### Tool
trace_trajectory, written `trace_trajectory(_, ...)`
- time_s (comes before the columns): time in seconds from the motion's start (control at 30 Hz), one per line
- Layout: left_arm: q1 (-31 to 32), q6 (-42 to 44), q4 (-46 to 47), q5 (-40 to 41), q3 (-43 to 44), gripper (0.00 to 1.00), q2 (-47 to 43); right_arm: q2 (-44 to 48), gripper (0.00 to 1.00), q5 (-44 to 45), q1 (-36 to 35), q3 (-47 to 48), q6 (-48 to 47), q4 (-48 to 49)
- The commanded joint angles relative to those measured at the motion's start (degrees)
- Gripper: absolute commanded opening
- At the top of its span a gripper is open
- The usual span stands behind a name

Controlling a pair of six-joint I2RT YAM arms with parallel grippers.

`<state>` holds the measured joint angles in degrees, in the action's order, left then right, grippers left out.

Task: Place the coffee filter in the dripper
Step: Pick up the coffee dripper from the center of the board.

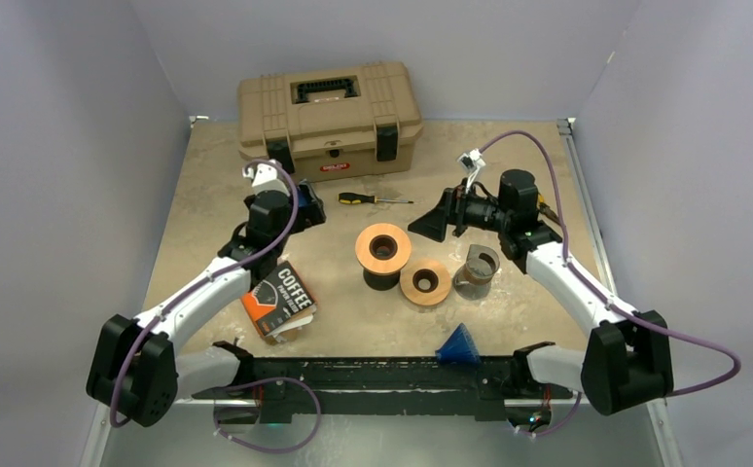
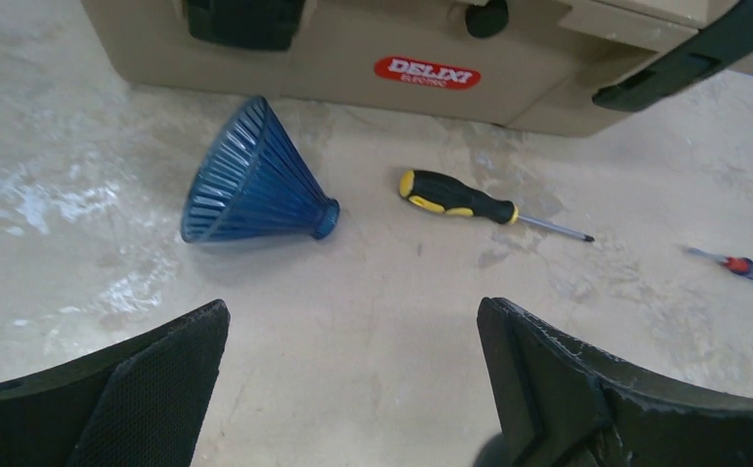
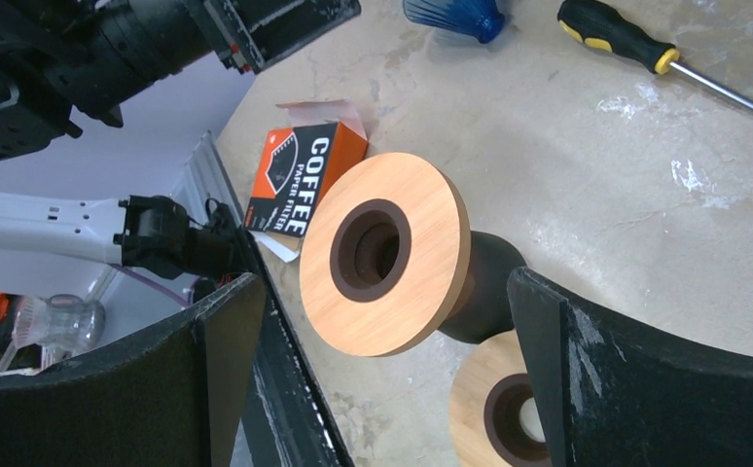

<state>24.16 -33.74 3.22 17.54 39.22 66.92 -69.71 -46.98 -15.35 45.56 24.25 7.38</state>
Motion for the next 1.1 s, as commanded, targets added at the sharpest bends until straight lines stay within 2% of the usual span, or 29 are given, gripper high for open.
trace_trajectory(0.0, -0.8, 6.1, 3.9, 4.6, 4.1, 1.0, 2.8, -1.0, 0.99, -1.5, 0.2, 2.0, -1.5, 1.2)
trace_trajectory(0.4, -6.8, 6.6, 4.7, -2.2, 11.1, 0.99, 17.6, -1.9, 0.99, -1.3, 0.2, 1.8, -1.7, 1.4)
trace_trajectory(0.7, -9.5, 5.6, 9.0, -6.5, 10.0, 0.98, 22.1, -3.1, 0.99, -1.7, 0.1, 1.5, -2.6, 1.1)
trace_trajectory(0.97, -10.3, 4.4, 12.9, -10.4, 6.9, 0.88, 23.4, -2.7, 0.99, -2.1, 0.1, 0.8, -1.5, 2.1)
trace_trajectory(1.07, -10.3, 4.5, 14.1, -11.4, 6.0, 0.78, 23.7, -2.2, 0.99, -2.0, 0.2, 0.3, -1.3, 2.2)
